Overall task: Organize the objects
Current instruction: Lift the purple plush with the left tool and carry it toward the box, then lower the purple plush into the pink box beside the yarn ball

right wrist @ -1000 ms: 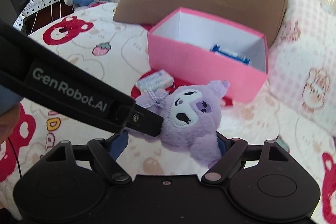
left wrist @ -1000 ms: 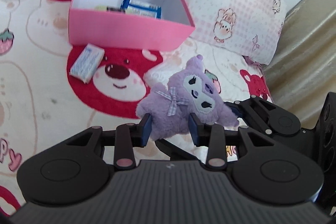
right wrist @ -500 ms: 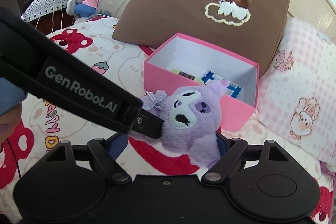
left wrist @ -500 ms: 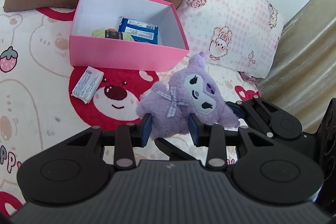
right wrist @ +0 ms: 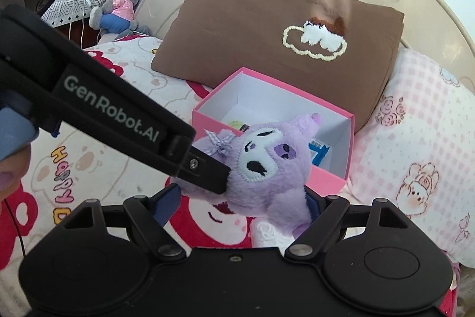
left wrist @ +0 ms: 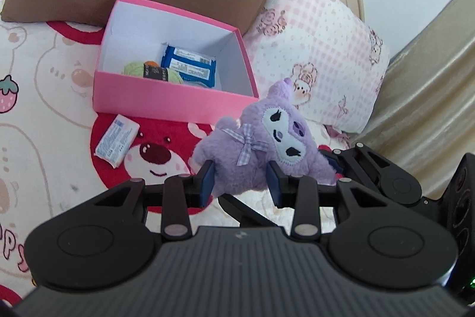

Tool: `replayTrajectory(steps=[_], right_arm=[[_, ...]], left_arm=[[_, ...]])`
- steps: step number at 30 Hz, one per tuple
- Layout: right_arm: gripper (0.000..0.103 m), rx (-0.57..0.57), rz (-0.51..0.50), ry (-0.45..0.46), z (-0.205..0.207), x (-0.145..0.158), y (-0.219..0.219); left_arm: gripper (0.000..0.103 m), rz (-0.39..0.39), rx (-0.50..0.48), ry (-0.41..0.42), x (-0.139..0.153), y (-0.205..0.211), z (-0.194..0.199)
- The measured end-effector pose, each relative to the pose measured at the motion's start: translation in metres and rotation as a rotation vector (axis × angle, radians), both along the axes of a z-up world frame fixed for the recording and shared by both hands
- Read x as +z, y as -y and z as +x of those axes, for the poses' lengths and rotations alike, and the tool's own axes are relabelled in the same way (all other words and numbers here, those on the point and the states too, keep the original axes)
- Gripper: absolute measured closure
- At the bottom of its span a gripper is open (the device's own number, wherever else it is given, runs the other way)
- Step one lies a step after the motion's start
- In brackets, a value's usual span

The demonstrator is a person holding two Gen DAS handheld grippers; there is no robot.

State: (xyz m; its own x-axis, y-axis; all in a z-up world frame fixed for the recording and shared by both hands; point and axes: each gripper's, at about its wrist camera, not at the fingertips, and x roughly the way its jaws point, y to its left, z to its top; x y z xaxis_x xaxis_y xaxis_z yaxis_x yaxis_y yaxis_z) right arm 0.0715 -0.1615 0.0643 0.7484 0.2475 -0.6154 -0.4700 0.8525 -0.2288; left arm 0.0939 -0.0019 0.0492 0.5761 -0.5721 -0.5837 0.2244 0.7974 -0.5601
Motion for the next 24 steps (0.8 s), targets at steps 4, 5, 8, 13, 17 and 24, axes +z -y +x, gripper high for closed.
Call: replayTrajectory(steps=[4, 5, 8, 13, 17, 24], right_arm=[[0.019, 0.003, 0.045, 0.004, 0.007, 0.002, -0.001], [0.019, 0.002, 0.050, 0.004, 0.009, 0.001, -0.002], [0.023, -0.002, 0.046, -0.015, 0.017, -0.002, -0.004], [0.024, 0.000, 0.049, -0.043, 0.027, -0.008, 0.000], [0.024, -0.009, 0.037, -0.040, 0.035, -0.008, 0.005], [0.024, -0.007, 0.019, -0.043, 0.059, -0.002, 0.012]], left_arm=[[0.067, 0.010, 0.024, 0.016, 0.004, -0.011, 0.004], [0.067, 0.014, 0.029, 0.014, 0.004, -0.013, 0.006], [0.067, 0.034, 0.031, 0.008, 0.003, -0.017, 0.013], [0.068, 0.076, 0.007, -0.003, 0.000, -0.016, 0.024], [0.068, 0.078, -0.021, -0.010, -0.001, -0.011, 0.039], [0.067, 0.070, -0.046, -0.023, -0.003, -0.002, 0.066]])
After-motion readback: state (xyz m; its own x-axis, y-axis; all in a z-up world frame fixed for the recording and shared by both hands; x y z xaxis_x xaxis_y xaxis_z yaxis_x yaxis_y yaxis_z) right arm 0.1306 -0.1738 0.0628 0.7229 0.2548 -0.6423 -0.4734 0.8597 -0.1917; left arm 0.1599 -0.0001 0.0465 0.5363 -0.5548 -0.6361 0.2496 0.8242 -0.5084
